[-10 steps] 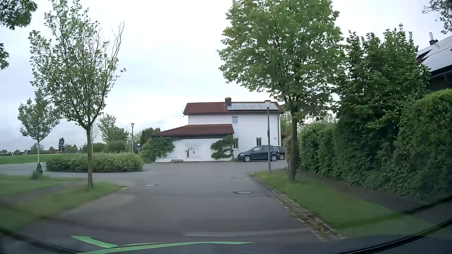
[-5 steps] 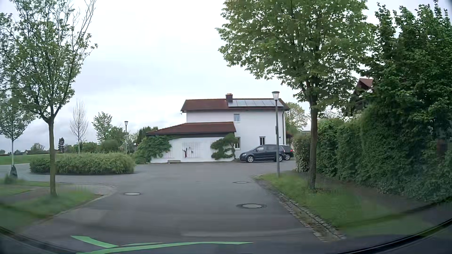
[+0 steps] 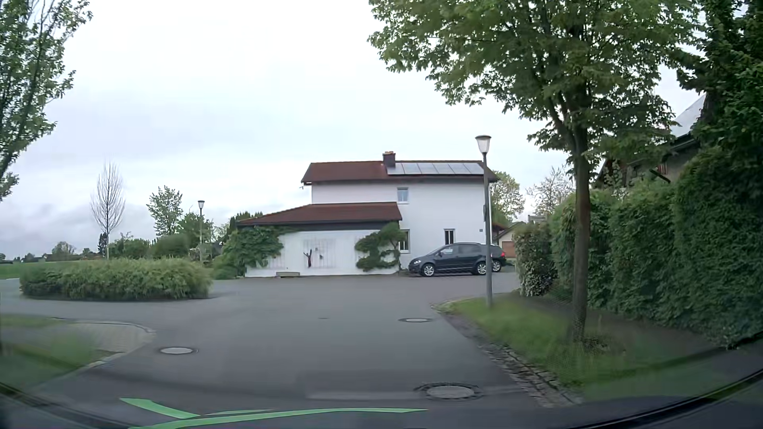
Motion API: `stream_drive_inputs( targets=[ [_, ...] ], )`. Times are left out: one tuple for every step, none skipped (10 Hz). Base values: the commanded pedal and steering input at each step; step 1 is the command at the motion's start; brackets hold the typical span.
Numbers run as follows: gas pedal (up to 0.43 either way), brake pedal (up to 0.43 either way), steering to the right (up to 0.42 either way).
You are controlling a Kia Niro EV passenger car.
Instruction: Follow the waypoints while adhering to traffic rules and regulations
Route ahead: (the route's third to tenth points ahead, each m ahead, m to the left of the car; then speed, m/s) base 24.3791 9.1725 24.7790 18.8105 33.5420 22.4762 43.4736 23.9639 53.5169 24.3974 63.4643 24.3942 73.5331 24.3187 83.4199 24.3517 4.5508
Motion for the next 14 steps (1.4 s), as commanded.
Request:
stream_drive_inputs(
  targets=[
    [0.0,0.024,-0.006],
    [0.0,0.037,-0.006],
    [0.0,0.049,-0.006],
    [0.0,0.055,-0.006],
    [0.0,0.067,-0.006],
    [0.0,0.079,-0.006],
    [0.0,0.091,-0.006],
    [0.0,0.116,-0.006],
    [0.0,0.116,-0.006],
    [0.0,0.122,-0.006],
    [0.0,0.134,-0.005],
    [0.0,0.14,-0.006],
    [0.0,0.146,-0.005],
    [0.0,0.152,-0.005]
  ],
)
